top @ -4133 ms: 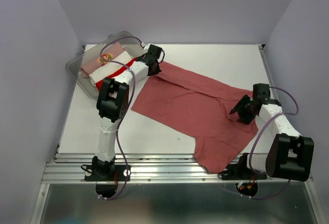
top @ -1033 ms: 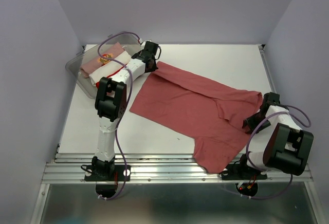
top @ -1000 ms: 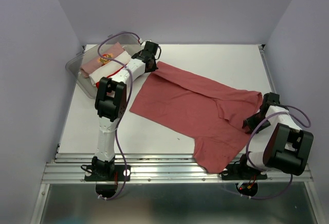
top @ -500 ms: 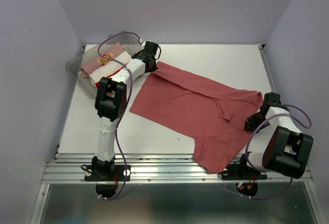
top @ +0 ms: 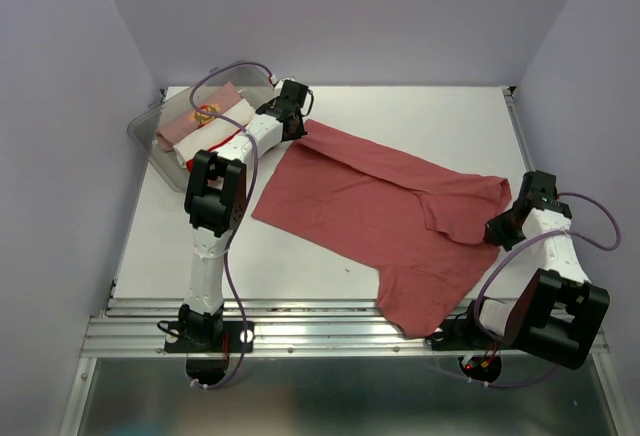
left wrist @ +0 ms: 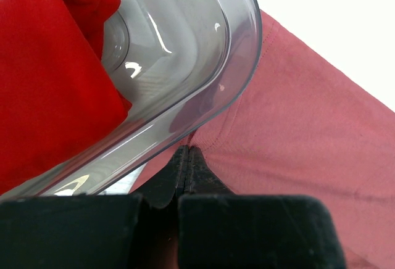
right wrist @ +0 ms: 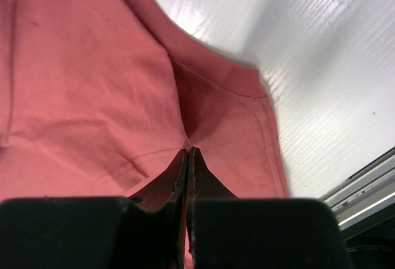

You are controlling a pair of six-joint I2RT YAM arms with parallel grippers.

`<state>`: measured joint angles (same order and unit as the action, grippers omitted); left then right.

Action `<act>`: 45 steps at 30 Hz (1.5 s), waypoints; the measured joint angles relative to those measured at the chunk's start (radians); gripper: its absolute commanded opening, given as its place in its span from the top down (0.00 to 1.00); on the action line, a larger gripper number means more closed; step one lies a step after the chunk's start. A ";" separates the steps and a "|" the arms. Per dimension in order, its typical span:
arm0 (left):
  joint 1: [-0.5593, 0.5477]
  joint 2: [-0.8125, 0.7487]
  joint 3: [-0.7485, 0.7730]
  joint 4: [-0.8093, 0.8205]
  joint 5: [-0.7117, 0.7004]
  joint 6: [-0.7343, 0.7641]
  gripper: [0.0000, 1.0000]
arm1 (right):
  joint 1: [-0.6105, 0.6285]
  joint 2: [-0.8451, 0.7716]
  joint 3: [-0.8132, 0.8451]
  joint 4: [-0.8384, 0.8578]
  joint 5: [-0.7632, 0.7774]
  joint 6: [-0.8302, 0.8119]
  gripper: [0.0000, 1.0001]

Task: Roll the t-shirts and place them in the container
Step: Fold the T-shirt at the center of the board.

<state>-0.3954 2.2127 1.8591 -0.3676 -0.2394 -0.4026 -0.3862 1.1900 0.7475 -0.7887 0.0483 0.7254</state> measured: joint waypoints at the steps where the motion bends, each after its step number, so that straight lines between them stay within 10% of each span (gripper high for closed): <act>1: 0.000 0.000 0.000 0.000 0.000 0.001 1.00 | 0.000 -0.006 0.011 -0.004 0.002 -0.001 0.99; 45: 0.006 0.037 0.000 -0.018 -0.001 0.017 1.00 | 0.021 -0.166 0.234 -0.241 0.048 -0.062 0.99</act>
<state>-0.3893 2.2501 1.8595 -0.3859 -0.2405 -0.3859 -0.3649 1.0237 0.9817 -1.0294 0.0959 0.6636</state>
